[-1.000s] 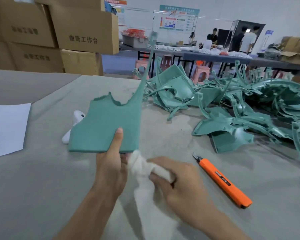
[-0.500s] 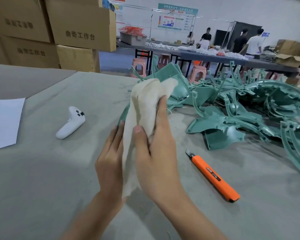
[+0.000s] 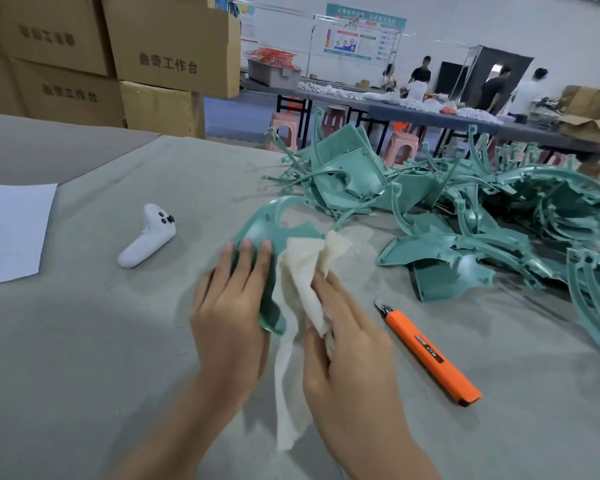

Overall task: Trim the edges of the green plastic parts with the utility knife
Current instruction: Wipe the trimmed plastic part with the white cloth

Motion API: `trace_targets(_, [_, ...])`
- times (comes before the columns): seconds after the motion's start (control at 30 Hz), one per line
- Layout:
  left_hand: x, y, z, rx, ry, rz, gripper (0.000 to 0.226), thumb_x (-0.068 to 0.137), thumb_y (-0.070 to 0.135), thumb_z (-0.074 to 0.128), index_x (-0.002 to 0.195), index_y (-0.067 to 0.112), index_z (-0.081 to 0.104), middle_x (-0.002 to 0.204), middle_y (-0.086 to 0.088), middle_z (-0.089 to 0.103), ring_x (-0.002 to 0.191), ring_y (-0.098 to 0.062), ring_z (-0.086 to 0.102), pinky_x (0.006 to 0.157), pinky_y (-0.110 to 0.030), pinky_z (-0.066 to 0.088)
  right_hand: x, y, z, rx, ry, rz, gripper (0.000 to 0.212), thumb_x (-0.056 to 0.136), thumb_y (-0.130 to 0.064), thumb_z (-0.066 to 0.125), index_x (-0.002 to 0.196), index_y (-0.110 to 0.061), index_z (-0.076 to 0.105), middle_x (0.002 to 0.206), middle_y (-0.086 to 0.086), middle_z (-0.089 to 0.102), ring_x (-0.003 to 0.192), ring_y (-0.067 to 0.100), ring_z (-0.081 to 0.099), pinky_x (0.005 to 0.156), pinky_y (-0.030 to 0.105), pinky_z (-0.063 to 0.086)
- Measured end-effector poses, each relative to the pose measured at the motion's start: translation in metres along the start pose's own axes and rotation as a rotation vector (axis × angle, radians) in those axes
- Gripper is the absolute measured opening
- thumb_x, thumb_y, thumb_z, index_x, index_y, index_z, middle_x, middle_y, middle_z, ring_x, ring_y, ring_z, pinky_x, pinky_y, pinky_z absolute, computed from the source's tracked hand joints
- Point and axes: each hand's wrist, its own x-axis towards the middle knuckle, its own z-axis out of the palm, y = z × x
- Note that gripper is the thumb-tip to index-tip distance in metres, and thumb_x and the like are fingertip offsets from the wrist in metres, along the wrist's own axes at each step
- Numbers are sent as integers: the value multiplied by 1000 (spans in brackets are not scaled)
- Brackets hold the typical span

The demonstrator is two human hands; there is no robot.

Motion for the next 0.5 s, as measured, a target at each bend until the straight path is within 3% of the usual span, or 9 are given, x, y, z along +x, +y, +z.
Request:
trace_targets(0.07, [-3,-5,2,23,-6,-14,56,73,-7,59,129,1,59,129,-21,59,122,-42,54,85,-51,51,-4,4,-6,-9,12,-36,50,78,1,70,126,-12,67,128,4,67,119,0,52,94,-5,31])
trace_targets(0.1, [-3,-5,2,32,-11,-13,60,72,-8,63,131,2,57,131,-20,59,123,-41,53,84,-49,51,-6,6,-11,-15,34,-49,45,73,0,72,116,-14,73,108,3,75,96,-5,63,81,-4,39])
trace_targets(0.17, [-1,-4,3,51,-10,-35,63,69,-9,63,130,2,58,130,-20,59,122,-41,54,82,-46,50,-11,9,-25,37,87,-54,23,68,-9,71,86,-23,76,62,-4,65,49,-4,47,52,4,37])
trace_targets(0.2, [1,-3,2,53,6,-63,64,66,-10,61,129,0,58,128,-20,60,120,-41,56,81,-45,49,-12,10,-33,114,95,-32,9,70,-17,68,73,-25,71,52,-3,54,44,3,40,45,13,34])
trace_targets(0.27, [5,-3,1,56,29,-101,66,62,-8,56,127,-1,60,126,-21,61,117,-43,58,81,-44,48,-9,11,-48,251,108,73,19,71,-32,59,64,-16,64,49,2,49,45,17,42,44,30,34])
trace_targets(0.3, [6,-2,1,57,40,-101,65,62,-8,55,126,-1,60,126,-21,61,116,-43,58,81,-44,48,-5,13,-53,258,97,119,25,72,-37,58,66,-14,65,53,2,53,49,18,47,46,31,35])
trace_targets(0.43, [1,0,3,61,63,-35,66,64,-10,59,129,1,59,130,-19,60,120,-41,55,83,-43,42,19,15,-44,379,-80,368,23,84,-47,68,85,-24,70,75,-16,69,66,0,59,61,13,42])
trace_targets(0.5, [0,0,4,32,112,20,66,67,-14,65,130,2,58,132,-18,58,123,-39,53,87,-43,41,25,15,-27,423,-190,421,23,88,-36,68,81,-14,67,67,-13,62,62,5,53,61,21,42])
